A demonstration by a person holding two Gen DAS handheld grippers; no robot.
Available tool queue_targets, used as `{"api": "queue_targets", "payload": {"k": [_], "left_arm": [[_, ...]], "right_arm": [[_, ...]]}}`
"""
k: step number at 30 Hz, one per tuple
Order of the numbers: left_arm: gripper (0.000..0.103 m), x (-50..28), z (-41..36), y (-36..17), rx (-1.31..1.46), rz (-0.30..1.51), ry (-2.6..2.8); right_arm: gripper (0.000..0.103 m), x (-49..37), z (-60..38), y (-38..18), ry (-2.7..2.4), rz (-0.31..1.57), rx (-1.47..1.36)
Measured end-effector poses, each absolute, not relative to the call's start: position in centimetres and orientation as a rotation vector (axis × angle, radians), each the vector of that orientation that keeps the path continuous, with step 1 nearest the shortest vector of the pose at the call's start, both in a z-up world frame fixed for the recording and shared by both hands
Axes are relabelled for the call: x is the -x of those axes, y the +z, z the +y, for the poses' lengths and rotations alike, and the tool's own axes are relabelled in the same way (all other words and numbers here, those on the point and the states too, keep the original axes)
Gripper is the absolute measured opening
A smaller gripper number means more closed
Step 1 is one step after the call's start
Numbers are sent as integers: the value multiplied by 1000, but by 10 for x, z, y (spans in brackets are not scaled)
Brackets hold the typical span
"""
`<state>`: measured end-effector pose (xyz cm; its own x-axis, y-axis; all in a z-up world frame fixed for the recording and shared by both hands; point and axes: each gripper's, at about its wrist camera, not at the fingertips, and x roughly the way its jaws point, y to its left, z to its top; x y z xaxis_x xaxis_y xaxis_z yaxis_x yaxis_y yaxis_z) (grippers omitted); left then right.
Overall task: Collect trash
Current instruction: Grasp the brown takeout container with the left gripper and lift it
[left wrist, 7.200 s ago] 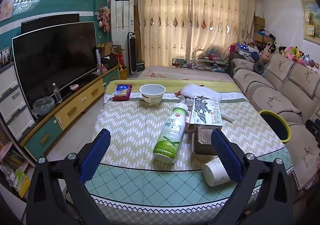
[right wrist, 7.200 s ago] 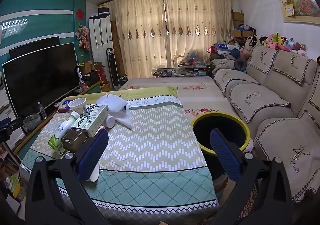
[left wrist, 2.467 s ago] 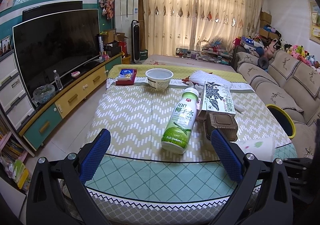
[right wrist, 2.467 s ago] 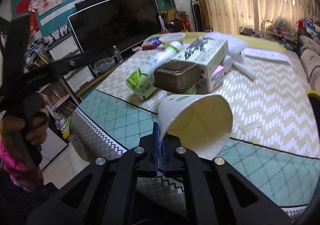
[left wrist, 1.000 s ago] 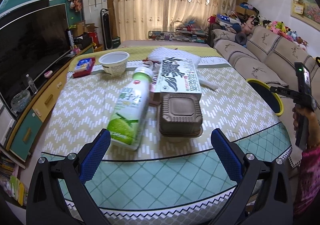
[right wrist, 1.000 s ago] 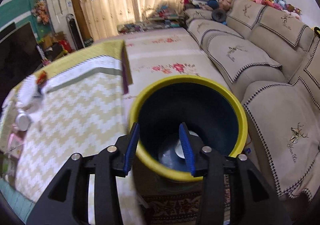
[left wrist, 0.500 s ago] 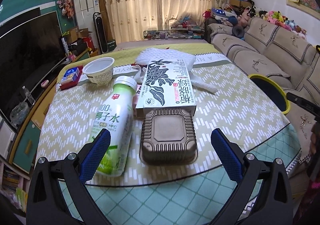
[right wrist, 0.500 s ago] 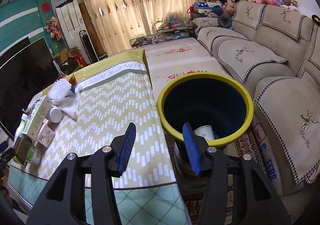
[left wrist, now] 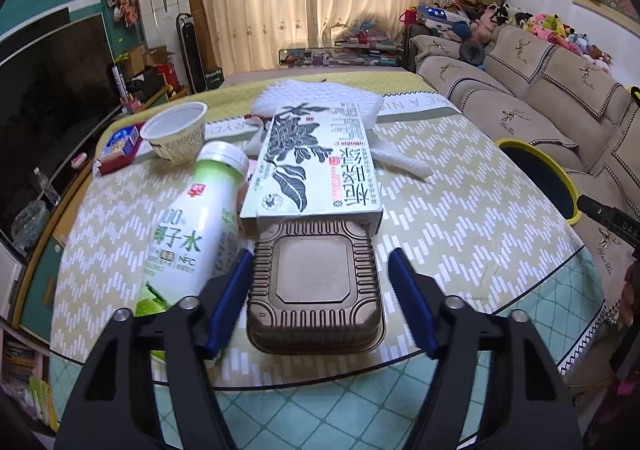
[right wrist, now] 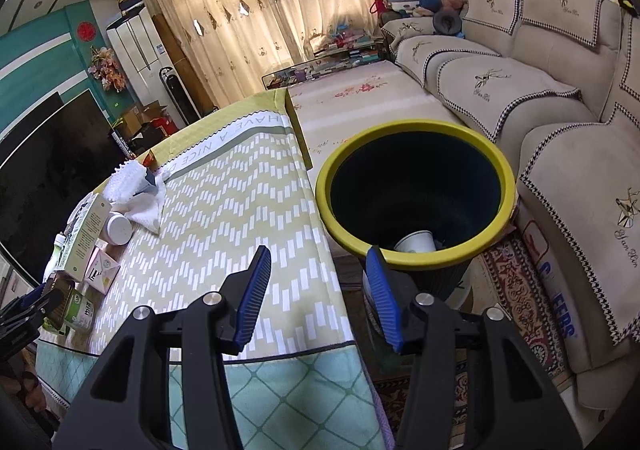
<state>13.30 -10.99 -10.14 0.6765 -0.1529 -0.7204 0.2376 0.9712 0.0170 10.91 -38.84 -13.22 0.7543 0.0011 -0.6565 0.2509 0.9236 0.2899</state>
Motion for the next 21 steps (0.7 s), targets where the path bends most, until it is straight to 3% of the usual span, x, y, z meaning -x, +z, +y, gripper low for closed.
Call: {"api": "queue_targets", "payload": {"k": [14,21], "left_arm": [[59,-110,-113,-71,-106,725,-244],[59,-108,-157,-45,-140,686,-391]], "right_arm": [[48,-101,-394,-134,-113,694,-408],[48,-85,-404,-125,-183,660,-375]]}}
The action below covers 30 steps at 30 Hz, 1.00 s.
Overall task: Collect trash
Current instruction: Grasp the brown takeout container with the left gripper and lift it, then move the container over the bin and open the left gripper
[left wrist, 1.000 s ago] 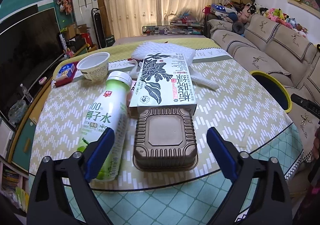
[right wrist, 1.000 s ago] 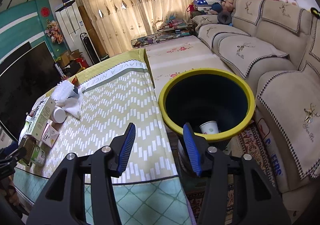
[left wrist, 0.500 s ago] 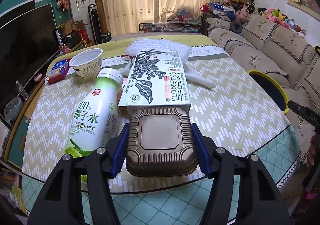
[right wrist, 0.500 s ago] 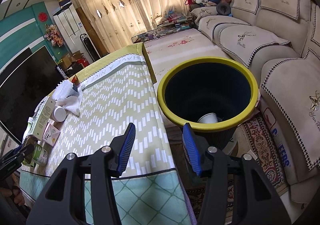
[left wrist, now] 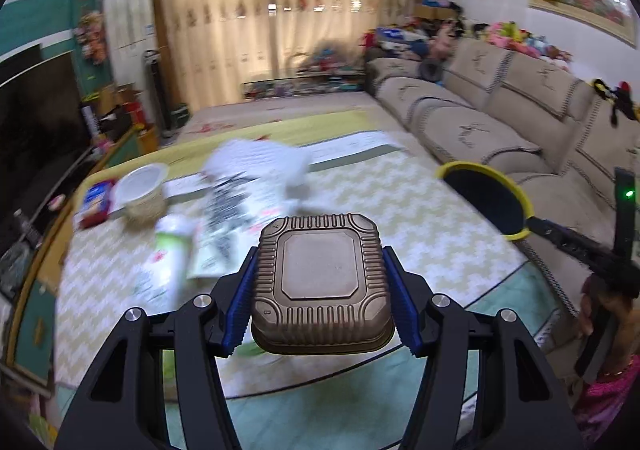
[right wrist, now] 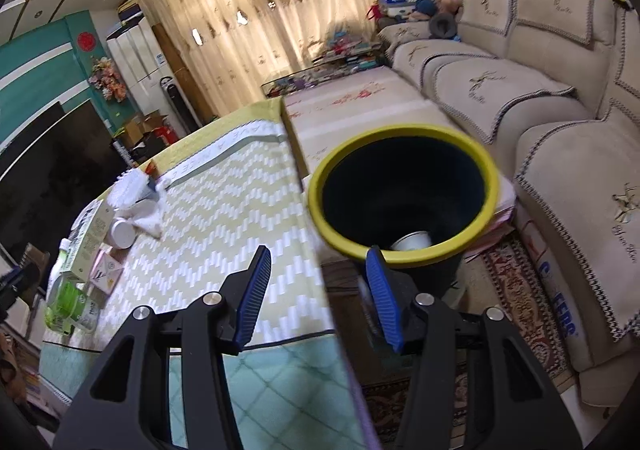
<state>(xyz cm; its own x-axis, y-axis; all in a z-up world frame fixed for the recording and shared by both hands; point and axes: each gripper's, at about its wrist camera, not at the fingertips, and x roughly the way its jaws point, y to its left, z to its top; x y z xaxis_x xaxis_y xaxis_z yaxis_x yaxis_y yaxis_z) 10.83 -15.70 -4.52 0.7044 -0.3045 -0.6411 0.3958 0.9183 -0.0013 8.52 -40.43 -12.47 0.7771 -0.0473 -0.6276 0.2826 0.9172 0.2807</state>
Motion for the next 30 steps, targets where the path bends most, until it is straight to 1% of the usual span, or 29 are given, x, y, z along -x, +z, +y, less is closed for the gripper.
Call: {"api": "queue_targets", "payload": {"k": [5,15,19,23,25,26,27,28,29,30], "left_arm": [[59,-125,-212,-37,-158,677,-518],[59,-179,-356,-36,-216,706,-712],[59,-205,-415,-46,-265,704,-728],[60,-228,-459,-66,-282,743,-733],[60,-239,-477,-79,-289,773,-734],[61,-243,-483,-83,-290,782,-733],[67,-245,-490,-86,-293,787,-735],[71,-248,-494,-89,-297,783,-731],[79,-250,-496,-91,-301,778,-723],[85,-251,-499,-91,-300,774,-722]], "right_arm": [[48,-72,-426,-124,-260,643,-379],[48,-55,-469,-137,-358,638,-422],[48,-50,-486,-145,-389,646,-448],[48,-48,-496,-151,-407,656,-466],[52,-48,-499,-153,-414,661,-469],[53,-48,-500,-154,-414,662,-471],[53,-49,-501,-155,-412,664,-475],[53,-50,-500,-155,-411,666,-477],[53,-50,-501,-155,-409,667,-477],[53,-51,-500,-156,-406,668,-478]]}}
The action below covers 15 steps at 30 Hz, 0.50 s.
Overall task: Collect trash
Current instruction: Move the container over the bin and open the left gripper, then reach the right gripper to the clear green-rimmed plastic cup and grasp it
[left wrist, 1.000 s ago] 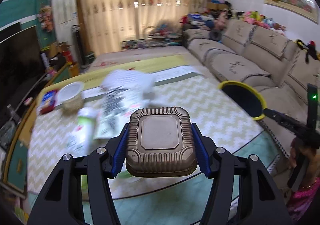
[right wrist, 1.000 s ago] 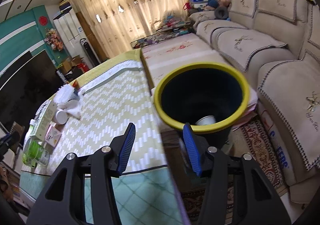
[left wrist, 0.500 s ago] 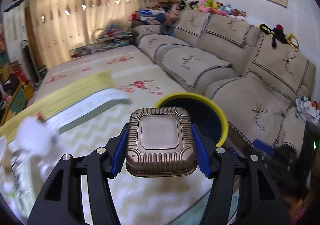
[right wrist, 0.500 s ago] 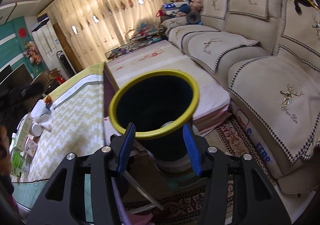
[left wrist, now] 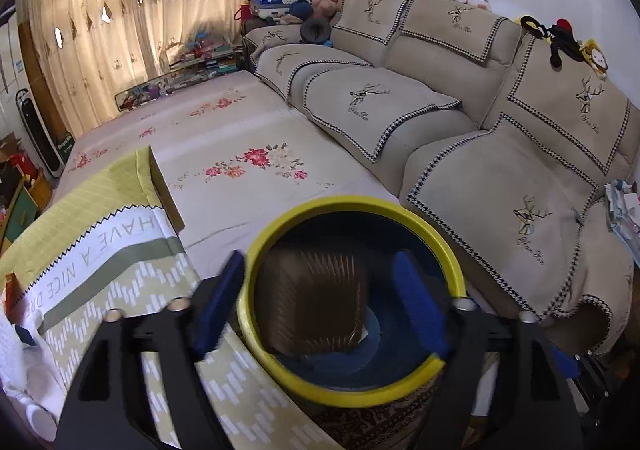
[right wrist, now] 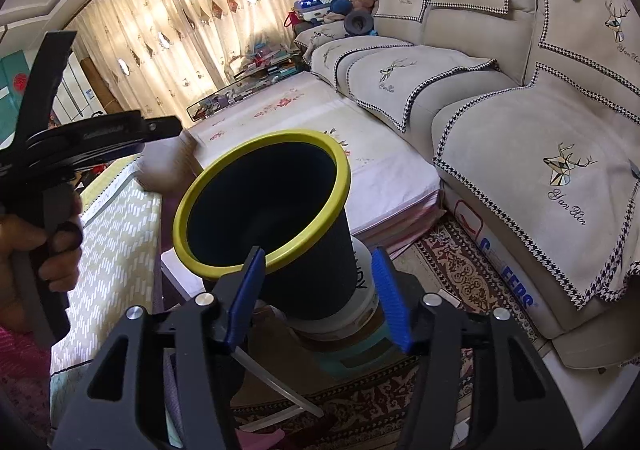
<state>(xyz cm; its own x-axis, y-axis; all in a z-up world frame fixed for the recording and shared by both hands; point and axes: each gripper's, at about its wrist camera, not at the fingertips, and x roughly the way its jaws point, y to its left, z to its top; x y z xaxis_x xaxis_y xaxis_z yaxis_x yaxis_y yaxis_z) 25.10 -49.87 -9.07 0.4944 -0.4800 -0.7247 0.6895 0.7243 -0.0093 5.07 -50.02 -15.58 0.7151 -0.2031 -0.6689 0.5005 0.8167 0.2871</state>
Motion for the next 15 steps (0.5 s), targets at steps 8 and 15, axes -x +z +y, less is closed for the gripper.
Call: {"api": "queue_targets", "payload": {"k": [8,15], "left_arm": [[93,-223,-429,-42,-207,711,-688],[98,-180,-315,2,-141,619,-561]], "right_arm": [[56,-50,-493,-149,-388,655,-467],[57,-65,-465,-146,-320,680,-423]]}}
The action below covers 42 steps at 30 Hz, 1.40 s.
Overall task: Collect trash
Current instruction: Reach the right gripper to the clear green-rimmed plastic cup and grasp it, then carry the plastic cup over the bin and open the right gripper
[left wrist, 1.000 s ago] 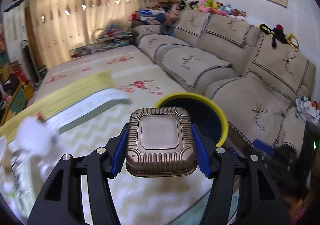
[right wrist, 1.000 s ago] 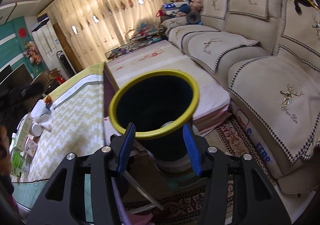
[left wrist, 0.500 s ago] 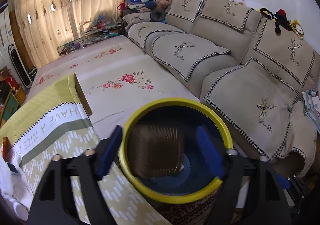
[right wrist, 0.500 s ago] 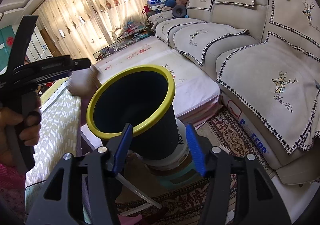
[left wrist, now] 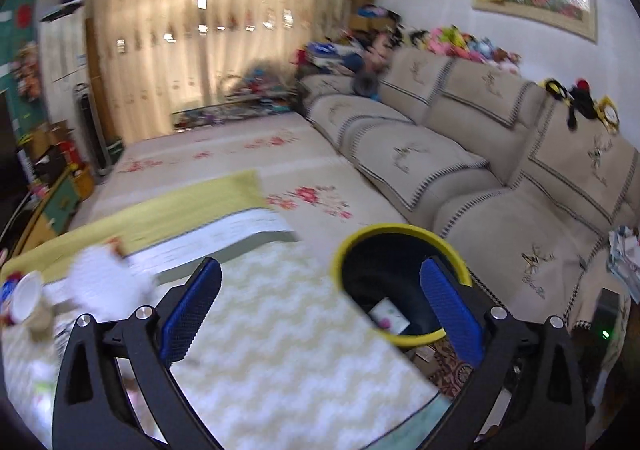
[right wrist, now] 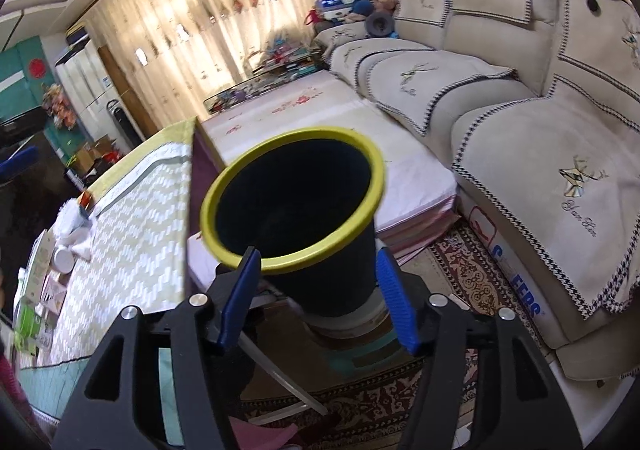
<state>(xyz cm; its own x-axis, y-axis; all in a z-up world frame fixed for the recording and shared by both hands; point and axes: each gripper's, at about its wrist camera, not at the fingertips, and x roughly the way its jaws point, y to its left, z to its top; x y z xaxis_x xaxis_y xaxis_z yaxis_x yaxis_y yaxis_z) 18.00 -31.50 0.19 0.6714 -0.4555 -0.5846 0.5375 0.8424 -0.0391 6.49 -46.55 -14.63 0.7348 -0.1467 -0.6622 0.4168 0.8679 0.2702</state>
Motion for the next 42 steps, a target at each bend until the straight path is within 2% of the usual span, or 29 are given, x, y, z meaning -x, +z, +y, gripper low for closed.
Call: {"api": "queue_targets", "payload": {"k": [12,22,30,42], "left_arm": [[98,-124,-115,16,-60,592,-278],[98,-98,2,1,20,575,-71],[98,-87,46,-6,84,562,-29],[98,-93,61,-28,140,607,-36]], "right_arm": [[58,-108,-351,-132,-43,735,-287],[58,-129,-204,-130,313,801,-155],[58,-141,-112,-128,444,808,-74],[59,-174,-77,-138,322,818,-31]]}}
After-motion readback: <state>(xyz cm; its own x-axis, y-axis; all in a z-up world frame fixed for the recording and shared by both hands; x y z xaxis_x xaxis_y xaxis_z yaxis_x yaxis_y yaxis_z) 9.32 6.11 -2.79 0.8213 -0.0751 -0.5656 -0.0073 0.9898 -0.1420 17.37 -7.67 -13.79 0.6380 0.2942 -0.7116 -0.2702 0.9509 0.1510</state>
